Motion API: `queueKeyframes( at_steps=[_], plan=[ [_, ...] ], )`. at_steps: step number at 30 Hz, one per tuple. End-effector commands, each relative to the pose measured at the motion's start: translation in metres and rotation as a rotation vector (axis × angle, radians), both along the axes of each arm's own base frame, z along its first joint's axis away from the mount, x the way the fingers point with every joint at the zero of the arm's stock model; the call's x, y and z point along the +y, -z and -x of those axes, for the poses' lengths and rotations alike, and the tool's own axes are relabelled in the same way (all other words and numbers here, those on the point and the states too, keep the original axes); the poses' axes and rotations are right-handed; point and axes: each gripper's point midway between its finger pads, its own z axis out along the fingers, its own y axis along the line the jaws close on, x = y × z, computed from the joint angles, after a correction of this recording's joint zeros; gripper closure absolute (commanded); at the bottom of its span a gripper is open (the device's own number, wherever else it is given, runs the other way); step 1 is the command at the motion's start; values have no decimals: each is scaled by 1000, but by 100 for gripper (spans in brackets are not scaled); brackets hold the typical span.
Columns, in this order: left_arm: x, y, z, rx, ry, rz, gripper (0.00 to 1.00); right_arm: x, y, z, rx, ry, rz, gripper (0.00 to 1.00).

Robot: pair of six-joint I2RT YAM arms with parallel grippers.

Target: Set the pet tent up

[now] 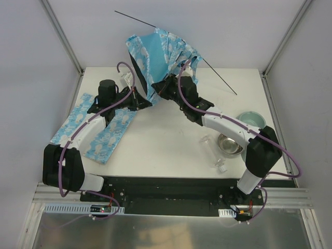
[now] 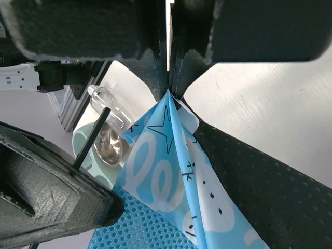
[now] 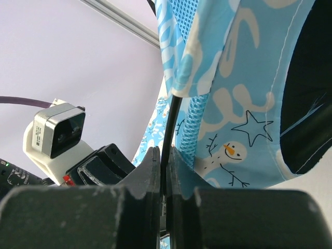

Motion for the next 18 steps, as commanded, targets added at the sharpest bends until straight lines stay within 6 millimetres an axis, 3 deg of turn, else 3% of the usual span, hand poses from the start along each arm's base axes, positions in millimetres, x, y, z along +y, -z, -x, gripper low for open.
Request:
queueKeyframes(
  at_steps=[1,18],
  plan=[
    [7,37,44,175,74,-40,100,-102,-88,-79,-269,450,-103,100],
    [14,44,50,90,76,-97,100,-110,-71,-100,-257,506,-60,100]
  ],
)
